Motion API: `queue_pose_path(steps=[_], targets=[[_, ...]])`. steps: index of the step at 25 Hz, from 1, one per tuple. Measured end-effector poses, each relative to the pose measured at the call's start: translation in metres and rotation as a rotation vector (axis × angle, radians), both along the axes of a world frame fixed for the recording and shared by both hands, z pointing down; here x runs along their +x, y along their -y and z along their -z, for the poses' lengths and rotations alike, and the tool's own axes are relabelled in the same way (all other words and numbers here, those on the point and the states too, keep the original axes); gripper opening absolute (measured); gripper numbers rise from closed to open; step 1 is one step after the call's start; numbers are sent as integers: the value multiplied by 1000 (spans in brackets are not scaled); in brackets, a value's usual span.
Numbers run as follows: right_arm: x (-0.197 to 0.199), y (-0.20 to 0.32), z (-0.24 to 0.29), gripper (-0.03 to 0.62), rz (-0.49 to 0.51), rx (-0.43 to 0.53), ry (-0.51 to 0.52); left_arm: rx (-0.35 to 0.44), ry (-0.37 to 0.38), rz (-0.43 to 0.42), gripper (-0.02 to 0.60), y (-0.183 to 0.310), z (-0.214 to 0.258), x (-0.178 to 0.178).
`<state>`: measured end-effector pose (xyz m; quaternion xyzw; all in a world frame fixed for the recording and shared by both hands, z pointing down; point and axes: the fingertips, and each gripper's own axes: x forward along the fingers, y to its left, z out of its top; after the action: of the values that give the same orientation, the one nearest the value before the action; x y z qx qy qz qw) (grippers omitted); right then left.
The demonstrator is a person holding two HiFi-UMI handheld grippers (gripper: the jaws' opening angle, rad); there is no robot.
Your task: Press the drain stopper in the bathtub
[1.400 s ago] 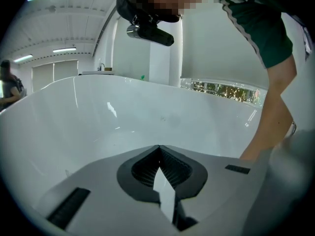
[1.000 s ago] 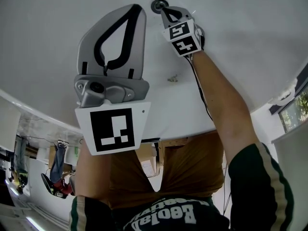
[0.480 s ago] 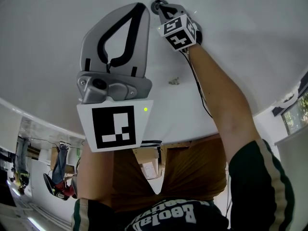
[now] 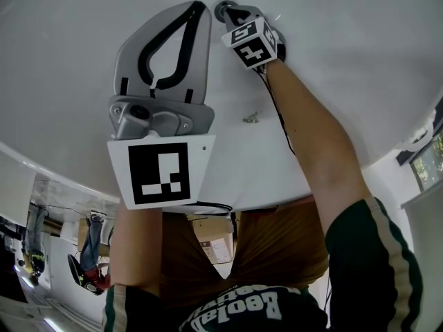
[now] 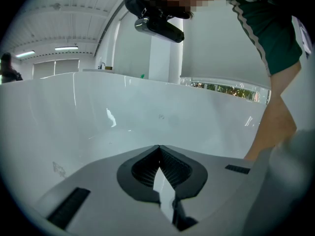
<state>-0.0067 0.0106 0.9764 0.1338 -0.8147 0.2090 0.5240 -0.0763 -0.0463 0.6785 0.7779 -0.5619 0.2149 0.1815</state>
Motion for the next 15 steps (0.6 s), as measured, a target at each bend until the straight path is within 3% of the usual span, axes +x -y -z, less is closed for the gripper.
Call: queue_pose_path(steps=[7, 15], targets=[[6, -7, -16, 11, -40, -44, -75, -13, 3, 8, 6, -2, -9, -2], [3, -5, -19, 11, -20, -100, -103, -51, -4, 37, 6, -18, -26, -4]])
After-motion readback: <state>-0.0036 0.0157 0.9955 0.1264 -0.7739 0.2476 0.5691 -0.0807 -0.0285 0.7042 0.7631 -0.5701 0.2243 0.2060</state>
